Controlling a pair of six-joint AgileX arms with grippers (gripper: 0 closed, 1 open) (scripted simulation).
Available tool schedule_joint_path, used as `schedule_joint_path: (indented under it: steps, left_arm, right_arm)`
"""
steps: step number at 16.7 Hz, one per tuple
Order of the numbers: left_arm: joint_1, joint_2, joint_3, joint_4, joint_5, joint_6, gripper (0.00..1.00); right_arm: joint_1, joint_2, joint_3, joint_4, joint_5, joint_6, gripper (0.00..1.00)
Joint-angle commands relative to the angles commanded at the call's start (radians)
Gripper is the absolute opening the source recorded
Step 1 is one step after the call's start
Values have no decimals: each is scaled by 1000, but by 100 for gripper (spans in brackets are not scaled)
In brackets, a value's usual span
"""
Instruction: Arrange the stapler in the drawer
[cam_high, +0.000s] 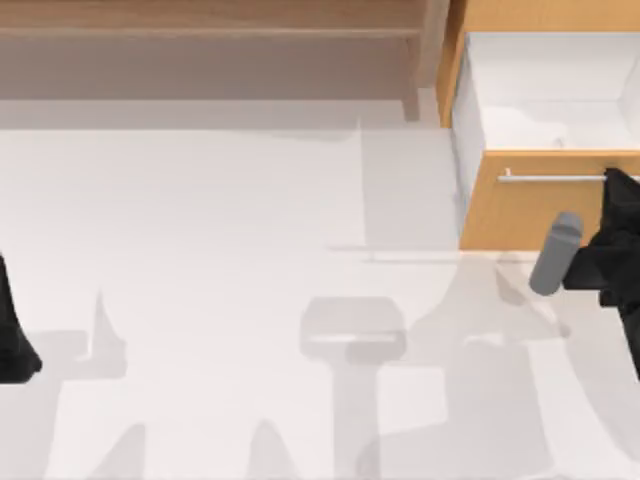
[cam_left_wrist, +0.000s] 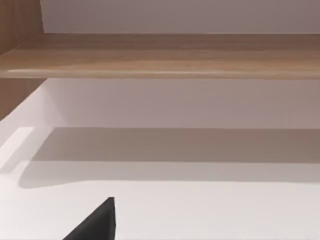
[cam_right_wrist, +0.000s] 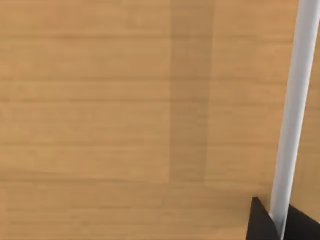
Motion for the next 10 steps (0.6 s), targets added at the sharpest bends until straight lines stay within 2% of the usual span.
schedule_joint_path:
  steps: [10]
  left_arm:
    - [0,0,0,0,0,0,100]
  right_arm:
    - [-65,73,233,-162,-67,-1,0]
